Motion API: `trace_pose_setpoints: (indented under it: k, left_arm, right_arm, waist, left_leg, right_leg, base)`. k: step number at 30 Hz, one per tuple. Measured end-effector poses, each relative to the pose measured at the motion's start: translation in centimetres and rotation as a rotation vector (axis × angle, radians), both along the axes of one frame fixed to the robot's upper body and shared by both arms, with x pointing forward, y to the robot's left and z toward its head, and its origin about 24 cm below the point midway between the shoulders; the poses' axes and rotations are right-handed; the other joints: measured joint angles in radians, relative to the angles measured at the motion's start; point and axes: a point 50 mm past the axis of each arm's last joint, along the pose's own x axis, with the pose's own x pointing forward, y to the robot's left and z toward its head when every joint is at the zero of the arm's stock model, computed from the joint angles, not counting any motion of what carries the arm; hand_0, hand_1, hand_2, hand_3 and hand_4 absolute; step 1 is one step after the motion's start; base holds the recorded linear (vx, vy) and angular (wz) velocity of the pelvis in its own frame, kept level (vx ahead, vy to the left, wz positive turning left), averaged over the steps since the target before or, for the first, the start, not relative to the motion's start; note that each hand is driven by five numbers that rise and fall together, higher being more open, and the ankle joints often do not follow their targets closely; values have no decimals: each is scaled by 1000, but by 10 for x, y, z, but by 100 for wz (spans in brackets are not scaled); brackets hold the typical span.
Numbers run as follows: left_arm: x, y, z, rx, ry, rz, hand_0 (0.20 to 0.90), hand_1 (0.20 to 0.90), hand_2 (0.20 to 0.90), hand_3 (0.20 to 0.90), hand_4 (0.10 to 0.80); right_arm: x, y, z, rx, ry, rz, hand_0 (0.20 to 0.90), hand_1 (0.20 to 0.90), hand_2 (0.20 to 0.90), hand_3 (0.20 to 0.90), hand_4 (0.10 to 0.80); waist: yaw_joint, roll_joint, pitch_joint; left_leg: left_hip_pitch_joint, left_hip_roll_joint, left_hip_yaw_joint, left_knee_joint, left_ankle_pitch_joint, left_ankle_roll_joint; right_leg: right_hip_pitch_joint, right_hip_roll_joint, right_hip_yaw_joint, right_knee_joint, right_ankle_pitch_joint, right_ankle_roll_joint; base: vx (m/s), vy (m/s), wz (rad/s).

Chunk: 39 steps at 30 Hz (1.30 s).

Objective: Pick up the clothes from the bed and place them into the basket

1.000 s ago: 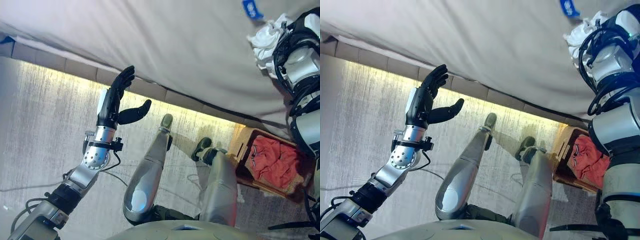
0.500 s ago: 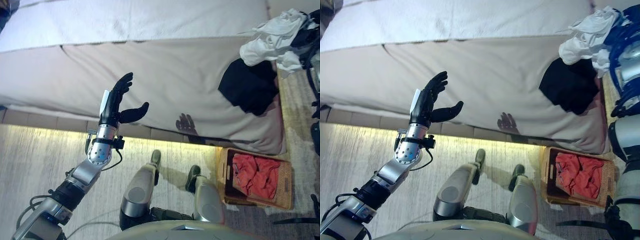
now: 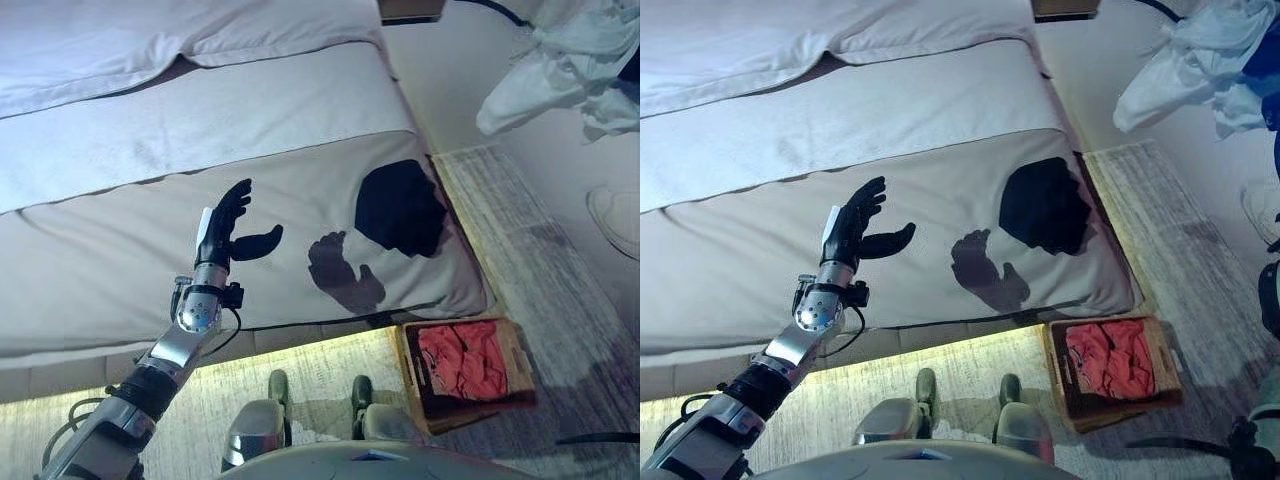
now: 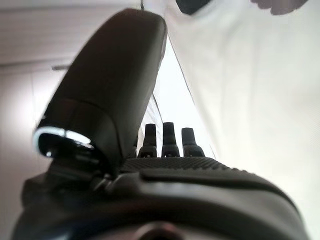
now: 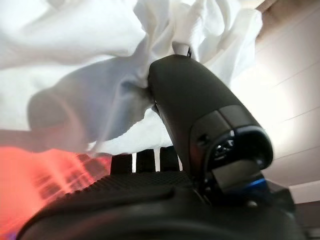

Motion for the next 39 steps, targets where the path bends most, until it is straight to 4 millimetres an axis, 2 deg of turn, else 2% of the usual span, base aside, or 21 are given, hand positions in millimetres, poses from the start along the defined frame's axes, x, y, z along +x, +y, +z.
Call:
trace_pose_setpoints:
  k: [7, 13, 14, 17, 19, 23, 25, 28, 34, 35, 37, 39]
  left_arm:
    - [14, 3, -3, 21, 20, 26, 900, 900, 900, 900, 800]
    - [16, 1, -7, 56, 34, 18, 900, 900, 900, 900, 800]
    - [17, 0, -6, 57, 35, 16, 900, 900, 900, 900, 800]
    - [22, -5, -1, 57, 22, 2, 900, 900, 900, 900, 800]
    - [23, -11, -1, 54, 19, -14, 900, 900, 900, 900, 800]
    - [23, -19, -3, 29, 23, -28, 900, 900, 900, 900, 800]
    - [22, -22, -5, 27, 27, -37, 900, 900, 900, 900, 800]
    - [22, -25, -6, 21, 30, -45, 900, 900, 900, 900, 800]
    - [20, -30, -13, 37, 69, -65, 900, 900, 900, 900, 800]
    - [19, -30, -14, 39, 71, -69, 900, 900, 900, 900, 800]
    - [19, -32, -14, 38, 74, -77, 900, 900, 900, 900, 800]
    - [19, -33, -15, 41, 78, -86, 900, 900, 900, 900, 800]
  right_arm:
    - [-19, -22, -78, 133, 123, -43, 300, 300, 300, 200, 100]
    - [-35, -23, -141, 230, 229, -49, 300, 300, 300, 200, 100]
    - [-37, -23, -147, 241, 238, -51, 300, 300, 300, 200, 100]
    - [-47, -18, -187, 302, 321, -56, 300, 300, 300, 200, 100]
    - [-53, -15, -206, 326, 367, -56, 300, 300, 300, 200, 100]
    - [-62, -11, -229, 354, 423, -61, 300, 300, 300, 200, 100]
    - [-63, -9, -233, 361, 434, -59, 300, 300, 300, 200, 100]
    - [-62, -8, -235, 361, 437, -51, 300, 300, 300, 200, 100]
    - [-67, -5, -254, 407, 481, -73, 300, 300, 300, 200, 100]
    - [-68, -3, -258, 417, 488, -74, 627, 627, 627, 582, 482]
    - [-69, 0, -266, 415, 519, -69, 900, 900, 900, 900, 800]
    - [-68, 5, -272, 412, 542, -60, 900, 900, 900, 900, 800]
  waist:
    - [-101, 5, -4]
    - [-196, 9, -6]
    - [-204, 9, -6]
    - [-236, 12, -7]
    - [-253, 27, -15]
    - [-266, 64, -36]
    - [-265, 83, -47]
    - [-260, 98, -57]
    - [-251, 99, -58]
    - [-248, 100, -59]
    - [-245, 101, -60]
    - [-244, 102, -66]
  left_leg:
    - [24, 1, 66, -52, 3, 0]
    - [66, 3, 127, -58, 3, 0]
    - [68, 5, 128, -58, 3, 0]
    - [77, 19, 144, -59, 2, 0]
    - [80, 29, 151, -59, 2, -1]
    - [79, 42, 153, -59, 1, -2]
    - [78, 51, 159, -59, -6, -11]
    - [60, 57, 167, -60, -6, -11]
    - [49, 63, 165, -63, -1, -19]
    - [44, 64, 165, -63, 0, -20]
    - [35, 65, 164, -63, 3, -22]
    - [29, 66, 163, -63, 6, -23]
  right_leg:
    - [-22, 9, 80, -29, 10, 4]
    - [-18, 15, 159, -29, 11, 3]
    - [-18, 17, 162, -29, 11, 3]
    - [-19, 34, 182, -29, 11, 3]
    - [-19, 44, 185, -29, 13, 1]
    - [-23, 59, 195, -29, 16, -3]
    - [-30, 70, 203, -28, 18, -6]
    - [-53, 76, 206, -26, 28, -5]
    - [-63, 82, 205, -27, 36, -8]
    - [-69, 82, 205, -27, 38, -10]
    - [-76, 83, 204, -28, 44, -10]
    - [-82, 83, 202, -29, 51, -10]
  base:
    - [-79, -11, -30]
    - [-3, -29, -41]
    - [-6, -35, -25]
    - [-13, -43, -21]
    - [-15, -51, -12]
    - [-17, -52, -5]
    - [-17, -49, -9]
    - [2, -47, -6]
    - [1, -40, 1]
    - [0, 0, 0]
    - [0, 0, 0]
    - [0, 0, 0]
